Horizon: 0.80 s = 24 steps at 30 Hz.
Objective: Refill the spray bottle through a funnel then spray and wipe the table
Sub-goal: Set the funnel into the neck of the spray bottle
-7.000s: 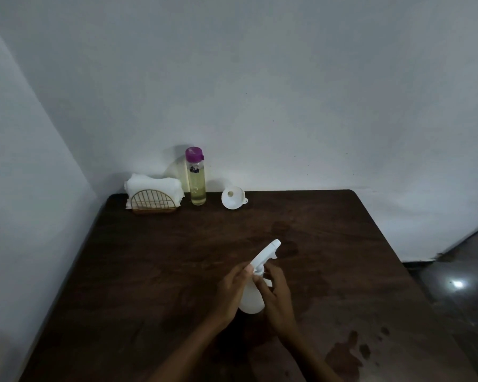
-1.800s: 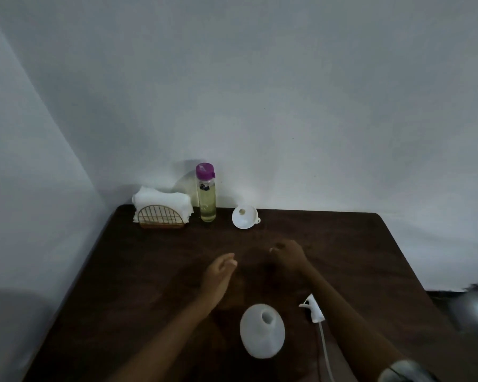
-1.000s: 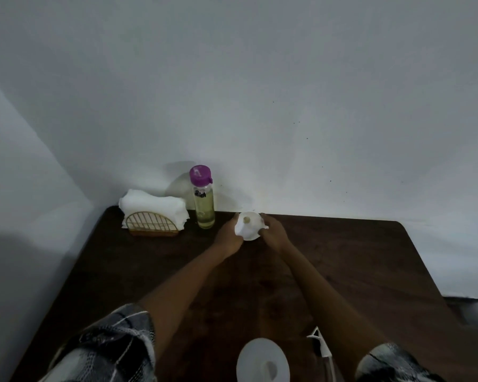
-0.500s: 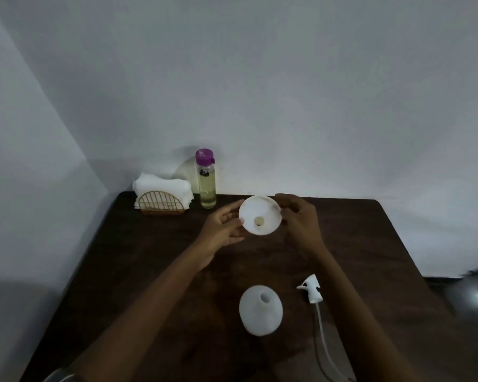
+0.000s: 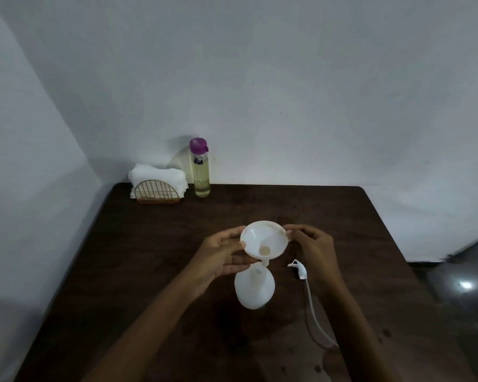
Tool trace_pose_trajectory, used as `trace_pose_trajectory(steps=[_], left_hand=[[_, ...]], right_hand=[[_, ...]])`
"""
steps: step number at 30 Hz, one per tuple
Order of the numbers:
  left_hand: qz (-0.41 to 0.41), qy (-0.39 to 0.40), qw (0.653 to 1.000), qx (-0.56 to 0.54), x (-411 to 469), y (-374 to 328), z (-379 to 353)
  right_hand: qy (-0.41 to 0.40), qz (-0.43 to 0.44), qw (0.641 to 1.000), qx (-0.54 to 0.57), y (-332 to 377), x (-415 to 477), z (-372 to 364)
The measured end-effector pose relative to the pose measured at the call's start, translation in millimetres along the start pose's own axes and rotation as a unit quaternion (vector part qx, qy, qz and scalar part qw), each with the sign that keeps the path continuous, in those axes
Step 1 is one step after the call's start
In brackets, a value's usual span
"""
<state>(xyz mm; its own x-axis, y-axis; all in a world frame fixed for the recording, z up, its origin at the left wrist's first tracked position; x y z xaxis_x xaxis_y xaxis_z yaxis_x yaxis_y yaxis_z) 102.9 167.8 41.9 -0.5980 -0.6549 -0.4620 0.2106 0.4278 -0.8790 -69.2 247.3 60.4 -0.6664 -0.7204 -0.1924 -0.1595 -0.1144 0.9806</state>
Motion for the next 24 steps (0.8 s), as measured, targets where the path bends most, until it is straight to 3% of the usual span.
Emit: trace_pose_trajectory(steps=[15, 24], left_hand=[[0.014, -0.026, 0.999, 0.031, 0.3, 16.2, 0.9], [-0.005, -0.048, 0.997, 0.062, -1.2, 20.0, 1.6]], right_hand=[[-0.006, -0.061, 0.998, 0.025, -29.4, -9.9, 0.4], [0.007, -0.042, 0.999, 0.005, -33.3, -11.8, 1.4]])
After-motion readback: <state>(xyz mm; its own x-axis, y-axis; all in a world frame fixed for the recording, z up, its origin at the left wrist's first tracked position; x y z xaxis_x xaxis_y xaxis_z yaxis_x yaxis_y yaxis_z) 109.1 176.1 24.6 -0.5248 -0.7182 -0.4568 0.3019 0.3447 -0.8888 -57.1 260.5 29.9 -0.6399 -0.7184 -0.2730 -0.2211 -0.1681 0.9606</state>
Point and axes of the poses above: each hand's wrist, its own x-axis towards the middle knuckle, its own z-axis out of the back of the hand, y = z × x, the point moved 7 cm from there along x, towards the middle knuckle, and after that the axes turned 5 degrees about x, right-handed, at the moved point
